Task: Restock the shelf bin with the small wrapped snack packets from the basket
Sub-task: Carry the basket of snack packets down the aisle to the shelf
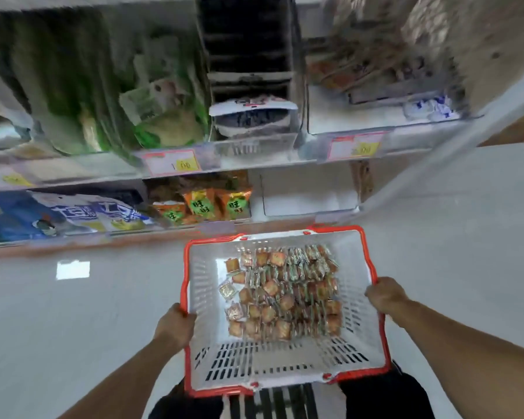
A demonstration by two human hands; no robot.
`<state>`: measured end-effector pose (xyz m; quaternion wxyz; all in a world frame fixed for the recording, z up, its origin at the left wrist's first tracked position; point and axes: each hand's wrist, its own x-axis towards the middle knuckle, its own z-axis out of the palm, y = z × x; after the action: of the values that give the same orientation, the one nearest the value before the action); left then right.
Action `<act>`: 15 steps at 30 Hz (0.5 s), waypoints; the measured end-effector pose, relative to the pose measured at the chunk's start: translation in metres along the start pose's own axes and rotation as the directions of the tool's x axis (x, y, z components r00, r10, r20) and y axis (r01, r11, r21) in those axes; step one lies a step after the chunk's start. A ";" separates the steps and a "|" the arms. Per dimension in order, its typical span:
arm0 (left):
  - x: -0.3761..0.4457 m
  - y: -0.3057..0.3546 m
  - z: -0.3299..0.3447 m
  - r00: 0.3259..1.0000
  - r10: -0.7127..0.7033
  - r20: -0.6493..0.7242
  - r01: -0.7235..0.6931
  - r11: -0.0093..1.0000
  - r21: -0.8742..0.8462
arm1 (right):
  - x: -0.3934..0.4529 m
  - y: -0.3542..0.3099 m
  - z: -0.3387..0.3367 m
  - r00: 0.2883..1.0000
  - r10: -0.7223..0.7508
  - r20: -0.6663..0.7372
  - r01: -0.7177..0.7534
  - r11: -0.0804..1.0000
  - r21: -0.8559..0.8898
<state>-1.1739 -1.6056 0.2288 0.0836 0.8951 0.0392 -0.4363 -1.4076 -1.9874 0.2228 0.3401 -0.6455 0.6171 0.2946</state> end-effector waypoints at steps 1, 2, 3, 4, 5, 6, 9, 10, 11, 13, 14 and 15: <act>0.014 0.001 0.016 1.000 0.004 -0.001 -0.004 1.000 0.019 | 0.022 0.002 0.010 1.000 -0.007 0.008 0.007 1.000 -0.016; 0.027 0.001 0.031 1.000 0.006 0.000 -0.006 0.999 0.036 | 0.042 0.003 0.020 1.000 -0.008 0.007 0.008 0.999 -0.034; 0.041 0.002 0.045 1.000 0.004 0.002 -0.004 0.999 0.044 | 0.060 0.005 0.031 1.000 -0.002 -0.003 0.002 0.999 -0.054; 0.054 0.002 0.057 1.000 0.002 -0.001 -0.002 0.999 0.043 | 0.077 0.008 0.042 1.000 0.012 -0.014 -0.013 0.997 -0.074; 0.069 0.001 0.069 1.000 0.005 -0.007 -0.004 0.999 0.040 | 0.092 0.011 0.054 0.999 0.026 -0.021 -0.028 0.996 -0.087; 0.084 0.000 0.080 1.000 0.007 -0.014 -0.006 0.999 0.039 | 0.108 0.013 0.067 0.999 0.031 -0.023 -0.033 0.995 -0.099; 0.130 -0.002 0.111 0.999 0.016 -0.045 -0.014 0.999 0.029 | 0.156 0.018 0.098 1.000 0.008 -0.003 -0.009 0.992 -0.127; 0.144 -0.004 0.120 0.998 0.029 -0.065 -0.027 0.999 0.029 | 0.170 0.019 0.107 1.000 -0.001 0.000 0.001 0.991 -0.132; 0.158 -0.007 0.128 0.995 0.046 -0.086 -0.044 0.999 0.024 | 0.183 0.020 0.116 1.000 -0.012 0.001 0.012 0.991 -0.135; 0.184 -0.014 0.144 0.989 0.070 -0.129 -0.070 0.998 0.006 | 0.207 0.019 0.131 0.999 -0.052 0.014 0.053 0.988 -0.142; 0.196 -0.018 0.150 0.986 0.076 -0.148 -0.076 0.997 0.006 | 0.217 0.018 0.137 0.997 -0.075 0.027 0.078 0.987 -0.143; 0.207 -0.022 0.156 0.982 0.078 -0.170 -0.078 0.997 0.005 | 0.226 0.017 0.142 0.994 -0.098 0.040 0.103 0.985 -0.142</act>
<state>-1.1699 -1.6136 -0.0312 0.0979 0.9297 0.0114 -0.3548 -1.4044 -2.0079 -0.0435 0.3172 -0.6937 0.5552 0.3315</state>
